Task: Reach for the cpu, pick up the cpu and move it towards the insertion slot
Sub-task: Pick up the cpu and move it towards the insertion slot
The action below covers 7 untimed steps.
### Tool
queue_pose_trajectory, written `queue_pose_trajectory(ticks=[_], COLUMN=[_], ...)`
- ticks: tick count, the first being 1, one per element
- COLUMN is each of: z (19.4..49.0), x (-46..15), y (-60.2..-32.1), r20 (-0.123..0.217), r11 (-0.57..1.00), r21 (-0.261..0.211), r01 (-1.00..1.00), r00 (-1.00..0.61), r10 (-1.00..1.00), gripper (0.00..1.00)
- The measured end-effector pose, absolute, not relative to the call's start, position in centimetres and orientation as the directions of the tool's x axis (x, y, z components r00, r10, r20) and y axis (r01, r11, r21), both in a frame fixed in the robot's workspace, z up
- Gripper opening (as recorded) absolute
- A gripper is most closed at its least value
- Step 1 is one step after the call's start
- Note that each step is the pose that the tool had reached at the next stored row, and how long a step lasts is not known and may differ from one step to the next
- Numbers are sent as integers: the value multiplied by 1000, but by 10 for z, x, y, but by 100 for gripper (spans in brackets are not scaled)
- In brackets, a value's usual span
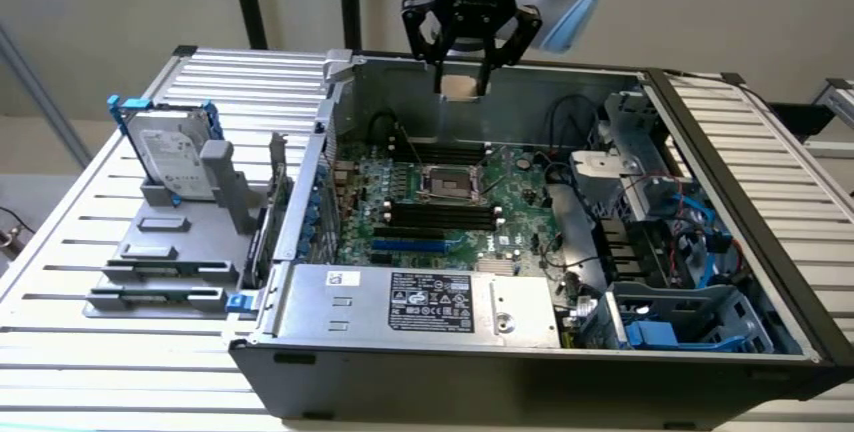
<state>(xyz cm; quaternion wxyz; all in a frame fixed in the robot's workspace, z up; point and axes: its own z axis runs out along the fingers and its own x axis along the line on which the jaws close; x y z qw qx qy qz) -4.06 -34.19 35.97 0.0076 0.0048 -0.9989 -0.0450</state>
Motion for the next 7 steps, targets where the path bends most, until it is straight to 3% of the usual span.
queue_pose_trajectory(ticks=[7], z=[360], x=[-41], y=[-342], r20=[15], r11=[996], r21=[90], r01=[-6], r00=[-1000], r10=[-7], gripper=[54])
